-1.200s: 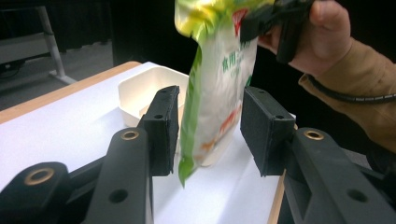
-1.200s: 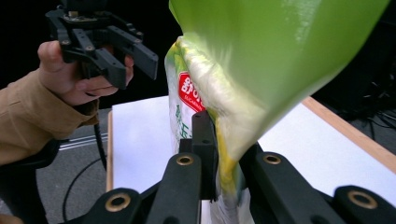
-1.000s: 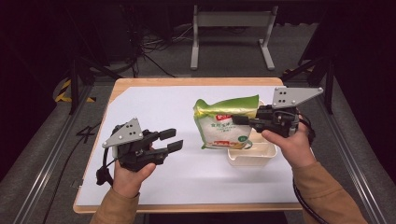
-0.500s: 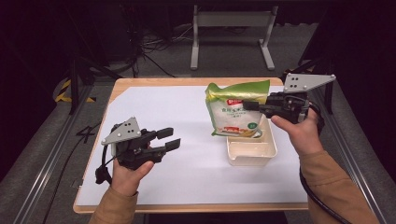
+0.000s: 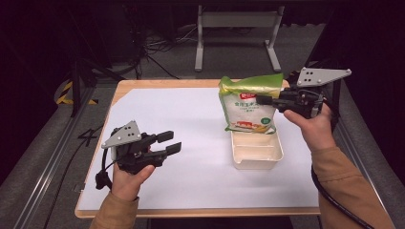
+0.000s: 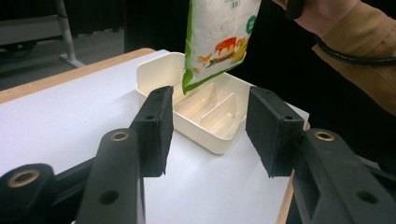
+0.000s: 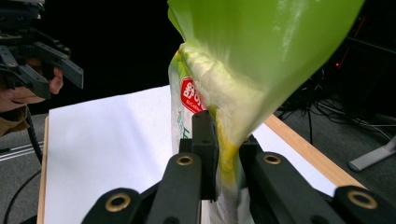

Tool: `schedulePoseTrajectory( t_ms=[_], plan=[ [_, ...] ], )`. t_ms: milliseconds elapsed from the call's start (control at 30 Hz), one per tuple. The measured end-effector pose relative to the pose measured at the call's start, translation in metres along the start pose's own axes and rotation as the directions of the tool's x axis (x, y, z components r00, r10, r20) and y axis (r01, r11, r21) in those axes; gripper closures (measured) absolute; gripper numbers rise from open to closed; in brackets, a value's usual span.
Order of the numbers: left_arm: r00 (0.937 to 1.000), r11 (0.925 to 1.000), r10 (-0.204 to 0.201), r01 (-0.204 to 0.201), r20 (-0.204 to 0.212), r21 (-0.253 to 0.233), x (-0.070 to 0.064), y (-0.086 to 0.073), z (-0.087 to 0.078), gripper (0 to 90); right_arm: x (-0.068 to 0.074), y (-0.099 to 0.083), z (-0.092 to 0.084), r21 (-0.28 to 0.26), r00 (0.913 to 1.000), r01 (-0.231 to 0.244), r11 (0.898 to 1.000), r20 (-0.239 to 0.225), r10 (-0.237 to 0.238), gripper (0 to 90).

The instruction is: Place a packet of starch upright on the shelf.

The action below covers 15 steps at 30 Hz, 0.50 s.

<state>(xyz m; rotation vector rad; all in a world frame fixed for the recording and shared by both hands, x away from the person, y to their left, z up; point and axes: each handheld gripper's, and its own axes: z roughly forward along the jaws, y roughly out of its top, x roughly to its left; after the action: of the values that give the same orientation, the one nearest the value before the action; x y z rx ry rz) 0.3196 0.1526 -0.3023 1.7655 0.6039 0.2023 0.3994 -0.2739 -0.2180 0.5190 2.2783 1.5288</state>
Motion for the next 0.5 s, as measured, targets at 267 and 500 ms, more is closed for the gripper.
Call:
schedulePoseTrajectory(
  t_ms=[267, 500],
  plan=[
    [1.0000, 1.0000, -0.001, 0.001, 0.003, 0.000, 0.002, -0.001, 0.000, 51.9, -0.004, -0.005, 0.000, 0.041, 0.9999, 0.001, 0.999, 0.014, -0.002, 83.8],
    [1.0000, 1.0000, -0.008, 0.008, 0.006, 0.002, 0.003, -0.001, 0.001, 51.9, -0.008, -0.013, 0.003, 0.068, 0.9997, -0.011, 0.998, 0.023, 0.009, 83.8]
  ],
)
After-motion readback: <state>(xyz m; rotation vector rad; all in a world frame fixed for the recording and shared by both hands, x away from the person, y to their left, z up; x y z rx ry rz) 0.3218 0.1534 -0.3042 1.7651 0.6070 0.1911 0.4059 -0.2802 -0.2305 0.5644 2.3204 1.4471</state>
